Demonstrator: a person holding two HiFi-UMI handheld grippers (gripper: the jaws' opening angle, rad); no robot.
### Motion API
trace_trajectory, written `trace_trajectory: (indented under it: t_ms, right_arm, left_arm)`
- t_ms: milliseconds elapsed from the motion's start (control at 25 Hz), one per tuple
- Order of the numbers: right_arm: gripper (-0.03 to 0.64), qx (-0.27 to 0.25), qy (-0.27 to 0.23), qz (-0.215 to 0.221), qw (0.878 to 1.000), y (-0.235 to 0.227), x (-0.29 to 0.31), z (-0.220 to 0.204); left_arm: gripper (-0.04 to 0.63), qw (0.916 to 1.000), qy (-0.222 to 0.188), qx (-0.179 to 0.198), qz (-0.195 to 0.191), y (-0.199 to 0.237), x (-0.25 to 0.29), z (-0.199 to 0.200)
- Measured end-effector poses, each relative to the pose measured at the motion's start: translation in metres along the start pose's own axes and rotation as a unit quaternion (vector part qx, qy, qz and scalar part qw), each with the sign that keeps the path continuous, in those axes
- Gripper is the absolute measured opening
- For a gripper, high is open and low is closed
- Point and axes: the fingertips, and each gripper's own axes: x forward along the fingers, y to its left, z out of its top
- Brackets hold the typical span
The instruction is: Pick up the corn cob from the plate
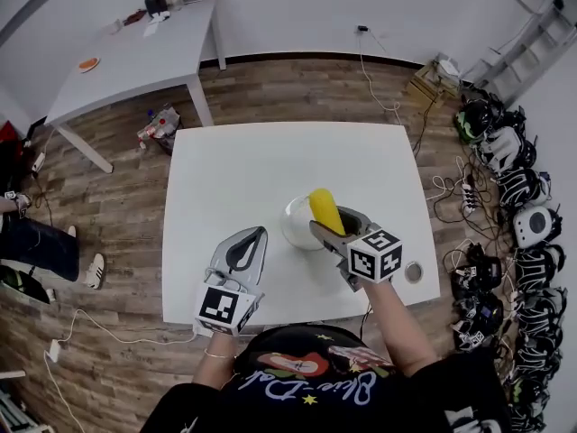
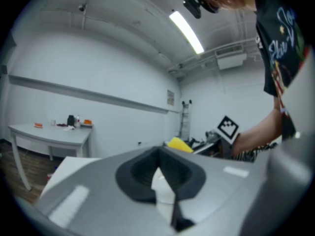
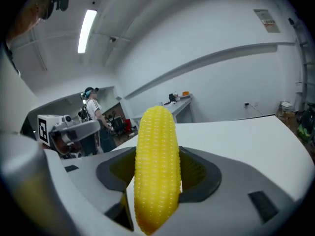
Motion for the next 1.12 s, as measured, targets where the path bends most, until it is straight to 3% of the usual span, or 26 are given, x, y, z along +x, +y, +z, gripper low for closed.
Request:
trace_trajectory:
  t_ms: [160,320,640,1120]
  right_arm:
    - [0.256,0.019,-0.066,0.007,0.998,0.011,-0.038,0.023]
    - [0.256,0.018,-0.092,-0.002,0.996,0.009,-0.065,0.028]
    - [0.256,0.029,-0.086,0.020,0.996,0.012,-0.079,0.020]
    - [0.256,0.023,-0.073,0.020,0.997,0.018,-0.073,0.013]
  left_arm:
    - [-0.009,0.9999,-0.008,0.011,0.008,-0.005,0.001,0.004]
    - [-0.009,0.9998,-0.010,0.017,0.003,-0.021,0.004,0.009]
    - [-0.009,0.9990,-0.001,0.044,-0.001,-0.033,0.007,0.011]
    - [-0.009,0.9997,-0.006,0.024,-0.001,-0.031,-0.002,0.011]
